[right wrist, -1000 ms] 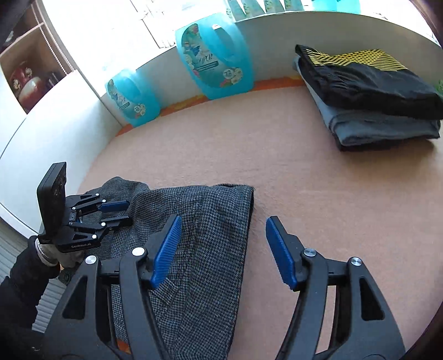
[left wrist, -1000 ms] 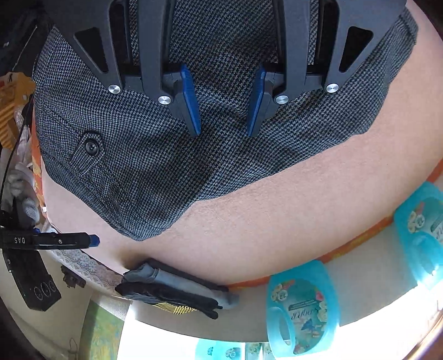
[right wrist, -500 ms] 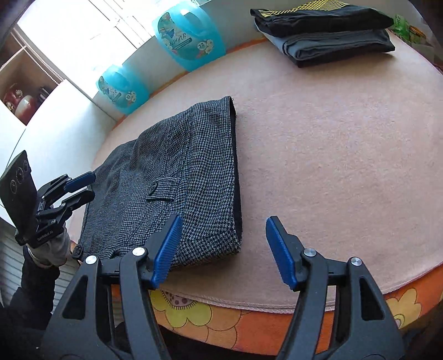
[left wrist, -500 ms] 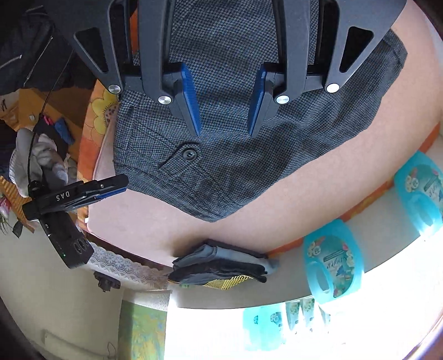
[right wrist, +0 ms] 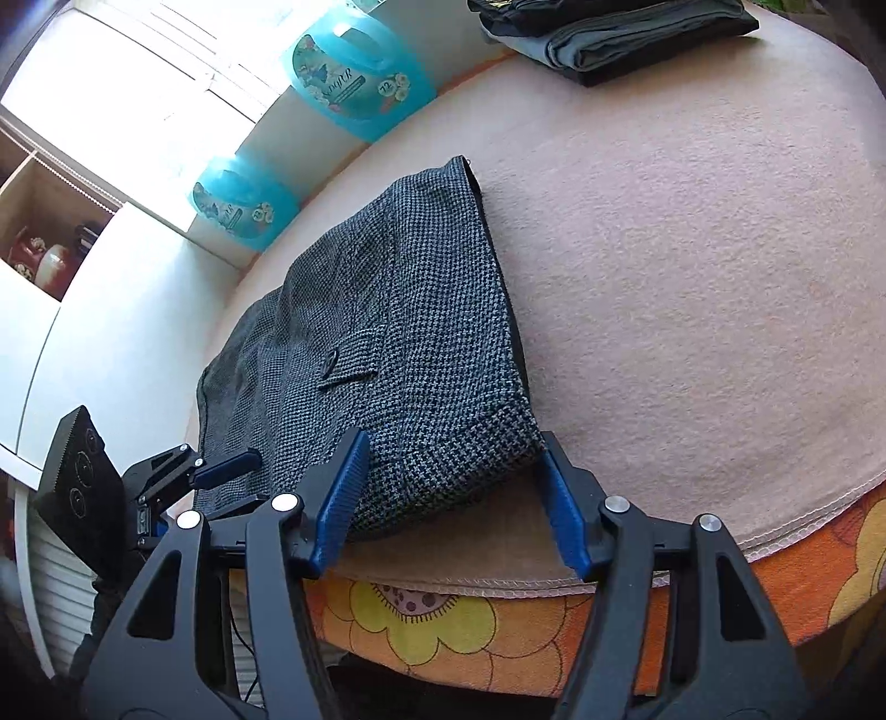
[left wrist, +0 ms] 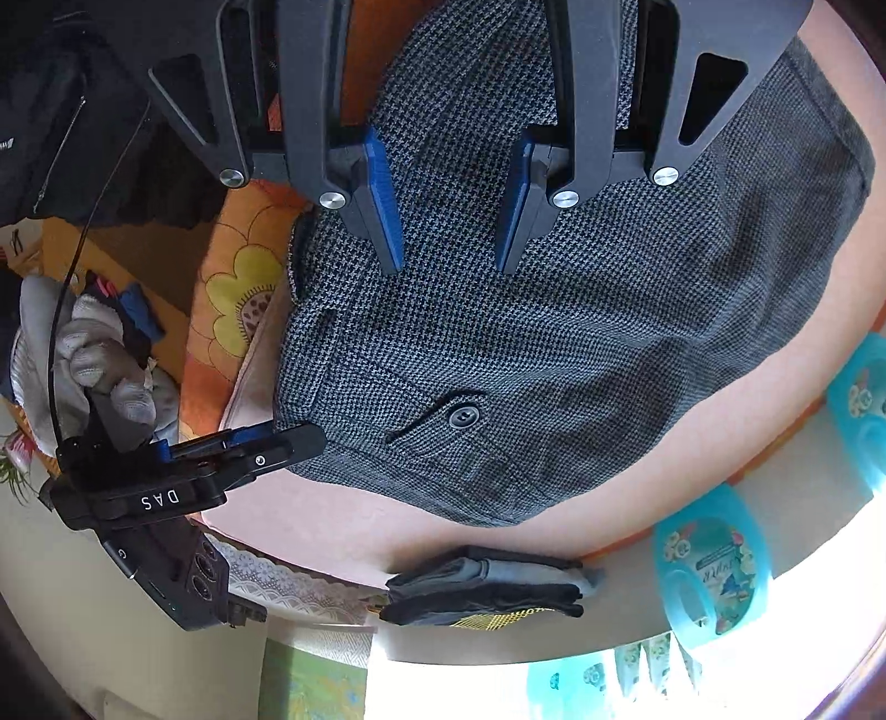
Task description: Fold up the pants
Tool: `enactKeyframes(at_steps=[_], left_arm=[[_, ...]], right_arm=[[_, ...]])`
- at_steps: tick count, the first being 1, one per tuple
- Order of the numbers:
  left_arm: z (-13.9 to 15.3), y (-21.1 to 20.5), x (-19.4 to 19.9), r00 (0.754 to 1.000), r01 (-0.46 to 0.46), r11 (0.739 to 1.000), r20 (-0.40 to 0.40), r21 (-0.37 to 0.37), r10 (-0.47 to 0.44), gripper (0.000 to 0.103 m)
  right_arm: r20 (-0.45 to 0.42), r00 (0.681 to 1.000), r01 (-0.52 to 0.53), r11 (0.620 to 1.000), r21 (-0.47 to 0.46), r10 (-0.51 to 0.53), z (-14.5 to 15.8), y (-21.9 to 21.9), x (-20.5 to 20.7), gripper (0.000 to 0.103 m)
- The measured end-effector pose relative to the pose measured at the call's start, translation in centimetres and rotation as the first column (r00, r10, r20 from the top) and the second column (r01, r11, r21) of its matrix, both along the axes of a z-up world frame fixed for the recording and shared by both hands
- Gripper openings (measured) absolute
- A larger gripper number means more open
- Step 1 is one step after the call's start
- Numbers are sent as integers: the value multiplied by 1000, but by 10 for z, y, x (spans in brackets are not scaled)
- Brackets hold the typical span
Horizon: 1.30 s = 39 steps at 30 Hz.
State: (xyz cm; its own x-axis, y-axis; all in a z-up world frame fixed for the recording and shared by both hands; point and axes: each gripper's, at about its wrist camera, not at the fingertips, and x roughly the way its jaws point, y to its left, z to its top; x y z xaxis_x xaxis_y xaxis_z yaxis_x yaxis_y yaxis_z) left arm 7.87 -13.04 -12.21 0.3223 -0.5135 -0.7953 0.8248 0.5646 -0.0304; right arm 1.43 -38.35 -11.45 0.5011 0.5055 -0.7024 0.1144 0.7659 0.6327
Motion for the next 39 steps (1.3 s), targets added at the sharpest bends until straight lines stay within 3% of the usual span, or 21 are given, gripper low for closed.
enactKeyframes(at_steps=[3, 7, 12, 16, 21, 23, 26, 32, 39], left_arm=[[-2, 2, 3, 1000, -9, 1000, -18, -10, 9, 33], [2, 2, 2, 1000, -9, 1000, -12, -9, 9, 33], [19, 12, 13, 997, -68, 997, -24, -48, 67, 33], [35, 9, 42, 990, -137, 990, 13, -43, 138, 33], [25, -6, 94, 980, -191, 980, -72, -58, 186, 33], [17, -14, 110, 975, -222, 974, -34, -30, 221, 33], [4, -16, 130, 964, -250, 966, -110, -62, 242, 33], [-19, -29, 140, 969, -211, 977, -141, -35, 204, 36], [8, -9, 126, 965, -244, 969, -103, -33, 239, 37]], right_arm=[[-2, 1000, 20, 999, 49, -20, -5, 3, 1, 39], [41, 998, 38, 999, 12, -38, 2, 12, -4, 28], [121, 993, 17, 992, -125, -1, 29, 28, -9, 25], [157, 987, 10, 980, -199, 22, 43, 37, -14, 24], [148, 989, 14, 978, -207, 17, 36, 35, -16, 24], [141, 990, 12, 979, -204, 17, 33, 34, -17, 24], [138, 990, -2, 976, -218, 33, 32, 34, -18, 24], [140, 990, -7, 978, -207, 36, 31, 33, -15, 24], [175, 984, -2, 975, -221, 42, 41, 36, -14, 24]])
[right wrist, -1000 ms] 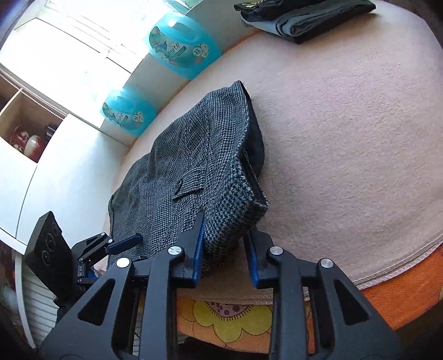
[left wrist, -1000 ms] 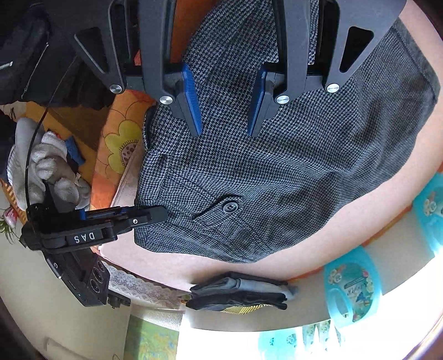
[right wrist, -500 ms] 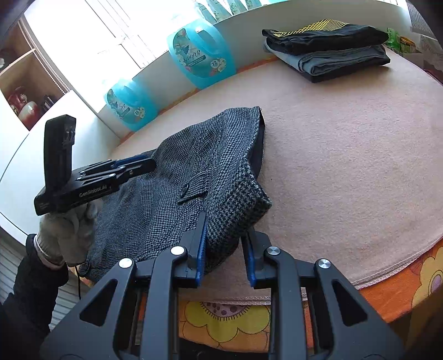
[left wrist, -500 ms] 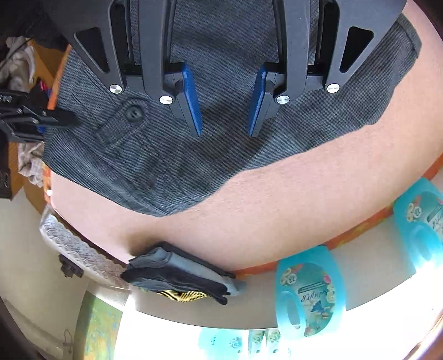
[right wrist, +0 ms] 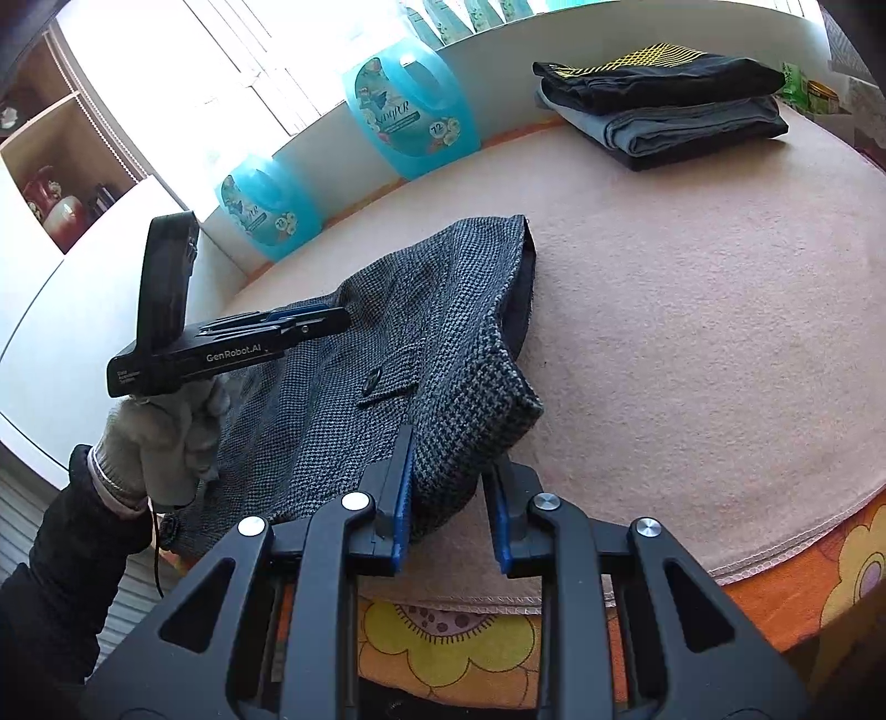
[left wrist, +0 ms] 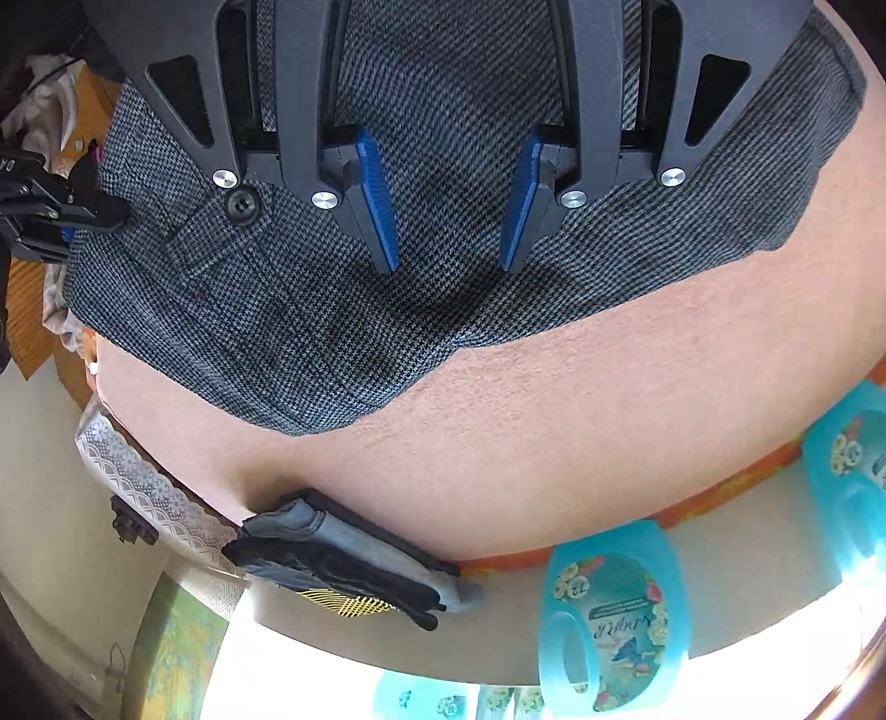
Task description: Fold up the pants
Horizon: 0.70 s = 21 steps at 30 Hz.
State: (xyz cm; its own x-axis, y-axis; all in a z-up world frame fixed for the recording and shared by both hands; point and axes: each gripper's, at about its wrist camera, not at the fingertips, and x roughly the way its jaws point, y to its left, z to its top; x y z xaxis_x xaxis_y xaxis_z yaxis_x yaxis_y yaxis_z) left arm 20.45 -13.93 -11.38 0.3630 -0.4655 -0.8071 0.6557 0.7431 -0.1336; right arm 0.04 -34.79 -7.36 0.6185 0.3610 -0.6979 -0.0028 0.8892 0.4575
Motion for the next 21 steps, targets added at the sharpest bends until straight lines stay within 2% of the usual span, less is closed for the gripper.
enactKeyframes(at_steps=[4, 7, 10, 13, 17, 21], left_arm=[[16, 26, -41, 1000, 18, 1000, 6, -14, -18, 37], [10, 38, -72, 999, 37, 999, -18, -18, -37, 37], [-9, 36, -82, 995, 44, 998, -86, -33, -47, 37], [-22, 35, -85, 995, 31, 999, -97, -38, -35, 37], [-16, 39, -88, 995, 11, 998, -101, -62, -18, 37], [3, 74, -96, 996, -63, 990, -66, -125, 55, 37]], right_arm=[[30, 1000, -7, 1000, -15, 8, 10, 5, 1, 24], [55, 998, -9, 1000, -30, 10, 16, 9, 2, 24], [79, 997, -14, 998, -55, 18, 24, 17, 4, 23], [108, 994, -23, 997, -69, 31, 35, 24, 4, 23], [159, 984, -55, 992, -115, 73, 57, 43, 6, 22], [220, 964, -108, 977, -183, 148, 80, 72, 6, 22]])
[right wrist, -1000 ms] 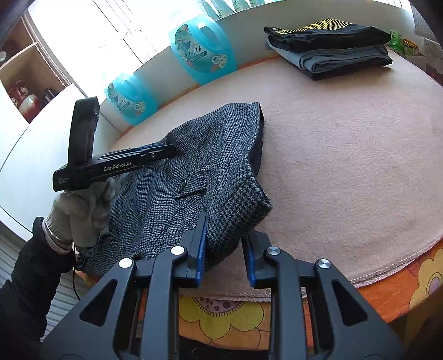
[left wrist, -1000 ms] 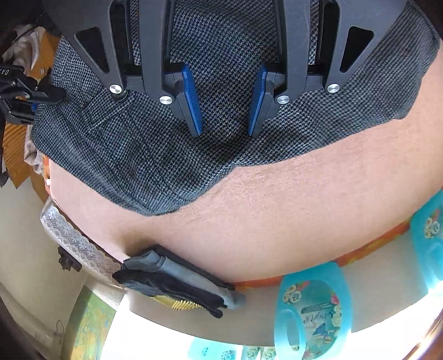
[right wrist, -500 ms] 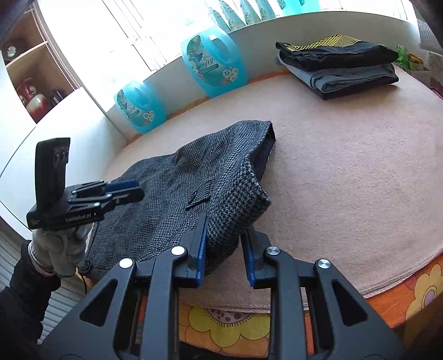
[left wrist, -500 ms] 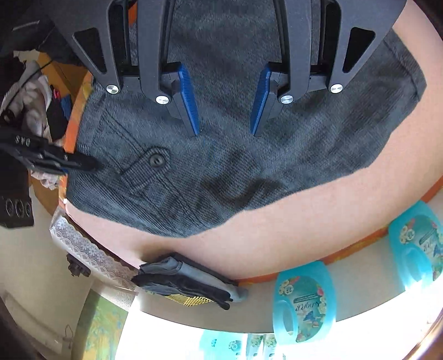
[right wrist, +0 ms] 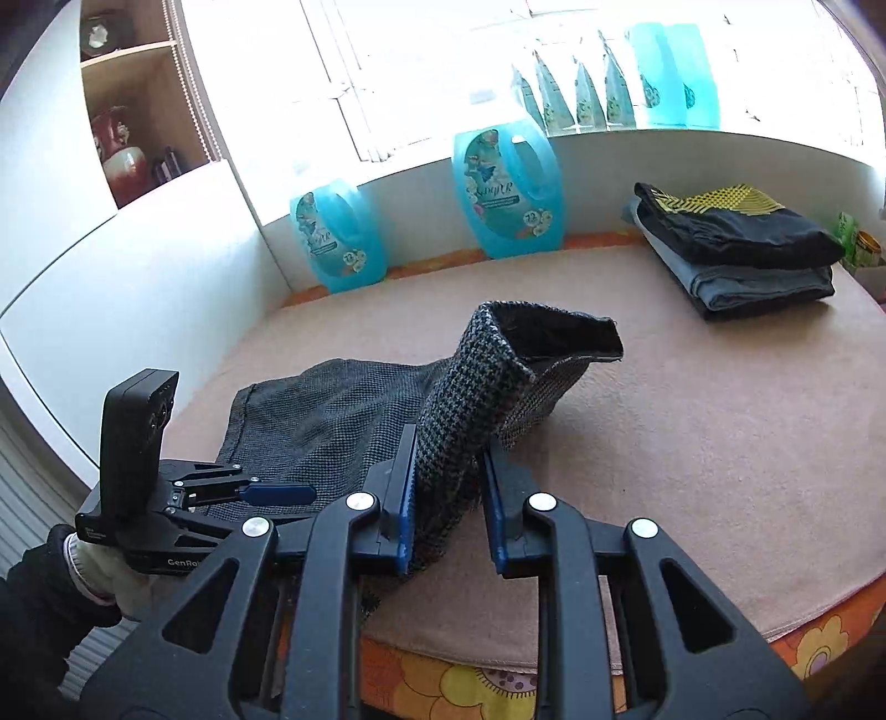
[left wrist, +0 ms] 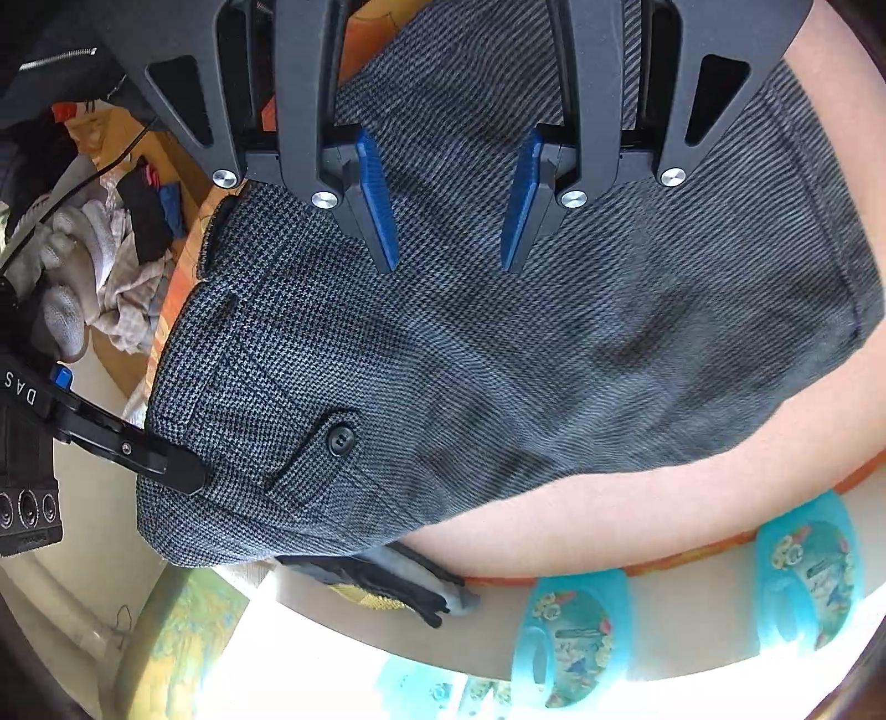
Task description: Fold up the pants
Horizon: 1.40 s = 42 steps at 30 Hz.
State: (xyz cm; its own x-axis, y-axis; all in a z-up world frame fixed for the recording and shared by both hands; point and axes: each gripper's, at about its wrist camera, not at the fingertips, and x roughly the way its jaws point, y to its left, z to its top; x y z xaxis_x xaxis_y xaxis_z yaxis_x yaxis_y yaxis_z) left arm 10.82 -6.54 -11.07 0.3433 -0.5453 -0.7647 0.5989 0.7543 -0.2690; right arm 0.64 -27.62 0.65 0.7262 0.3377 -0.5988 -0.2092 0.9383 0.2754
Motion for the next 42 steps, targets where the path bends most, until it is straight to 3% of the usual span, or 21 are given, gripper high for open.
enactKeyframes(at_steps=[4, 9, 14, 18, 22, 27, 32, 35, 38, 42], left_arm=[[18, 54, -10, 987, -141, 990, 70, -25, 142, 37], [31, 127, -24, 937, -327, 942, 105, -73, 334, 37], [34, 184, -41, 869, -470, 874, 112, -123, 483, 37], [33, 208, -47, 832, -529, 837, 107, -138, 544, 37], [30, 222, -52, 822, -544, 827, 104, -142, 559, 37], [31, 222, -49, 829, -532, 833, 108, -152, 549, 37], [42, 200, -41, 858, -478, 865, 127, -156, 497, 37], [50, 183, -35, 876, -437, 887, 150, -153, 457, 37], [57, 166, -33, 893, -395, 906, 169, -150, 417, 37], [57, 137, -35, 924, -323, 936, 168, -138, 344, 37]], right_arm=[[56, 994, -91, 994, -58, 94, 19, 35, 0, 21], [80, 956, -265, 949, -169, 281, 27, 106, 1, 21], [43, 881, -444, 853, -274, 472, 6, 188, -5, 21], [-40, 810, -565, 761, -320, 585, -29, 237, -13, 21], [-119, 760, -633, 684, -362, 639, -64, 261, -22, 21], [-126, 744, -634, 634, -444, 656, -73, 271, -32, 22], [-118, 702, -689, 629, -360, 702, -54, 260, -35, 38], [-75, 698, -700, 656, -283, 712, -31, 235, -36, 39], [-27, 735, -666, 715, -214, 677, -9, 199, -24, 42], [-13, 834, -546, 823, -157, 551, 2, 149, 20, 57]])
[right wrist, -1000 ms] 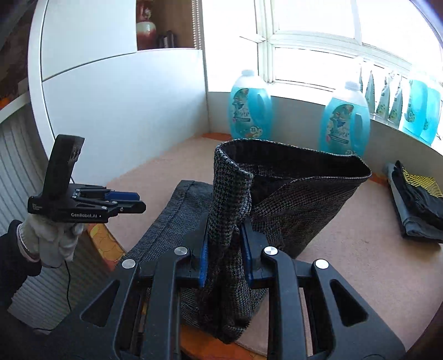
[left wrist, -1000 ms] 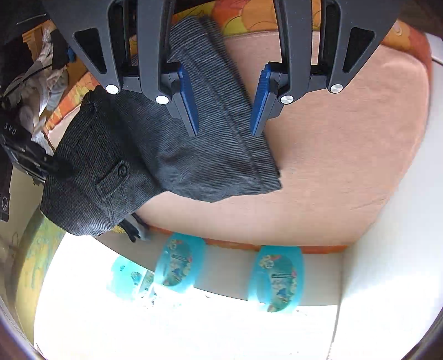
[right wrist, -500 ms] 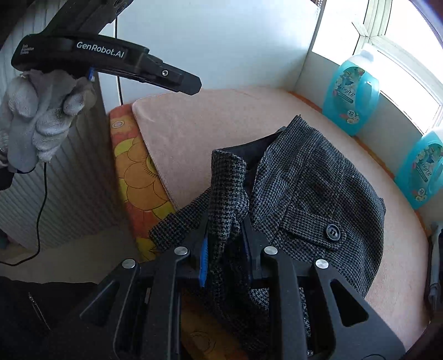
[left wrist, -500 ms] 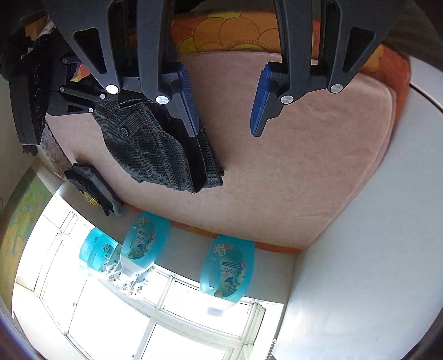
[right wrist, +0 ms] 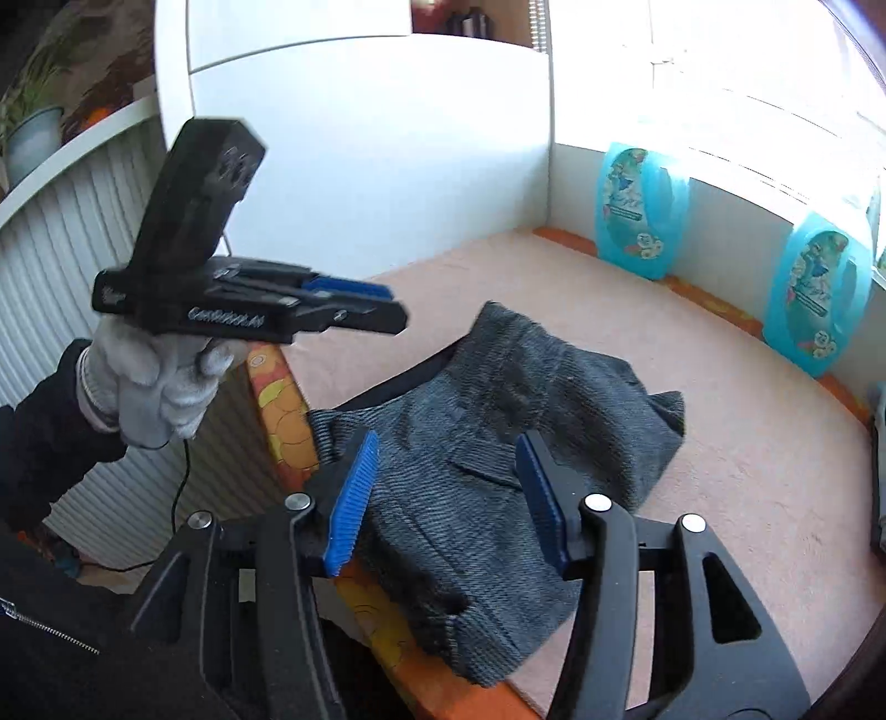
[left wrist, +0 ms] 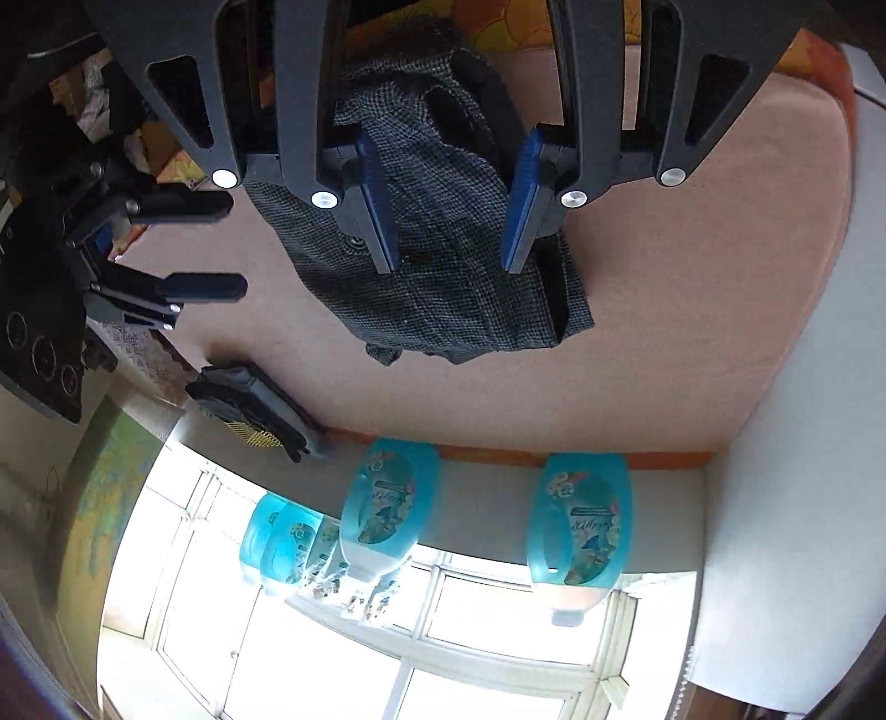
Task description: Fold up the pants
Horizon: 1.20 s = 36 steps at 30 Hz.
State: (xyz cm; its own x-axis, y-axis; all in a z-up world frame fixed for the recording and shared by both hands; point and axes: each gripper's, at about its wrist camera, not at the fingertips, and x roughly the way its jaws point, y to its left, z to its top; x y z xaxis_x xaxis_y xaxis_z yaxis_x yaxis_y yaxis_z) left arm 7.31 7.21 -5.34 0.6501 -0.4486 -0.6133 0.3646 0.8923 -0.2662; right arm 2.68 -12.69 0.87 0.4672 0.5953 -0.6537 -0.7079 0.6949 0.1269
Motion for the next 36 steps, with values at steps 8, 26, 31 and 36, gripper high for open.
enactKeyframes(at_steps=[8, 26, 31, 36], left_arm=[[-35, -49, -4, 994, 99, 984, -69, 149, -90, 37], [-67, -36, -22, 990, 67, 983, -137, 168, -44, 37], [-64, -35, -29, 989, 67, 985, -142, 160, -45, 37], [-46, -27, -35, 989, 68, 987, -139, 144, -48, 37]], right_arm=[[-254, 940, 245, 969, 33, -229, -47, -52, 152, 57], [-408, 898, 199, 979, 41, -165, -103, 1, 226, 9], [-450, 866, 261, 965, 32, -220, -115, -6, 230, 12], [-284, 928, 259, 966, 21, -242, -68, -22, 194, 29]])
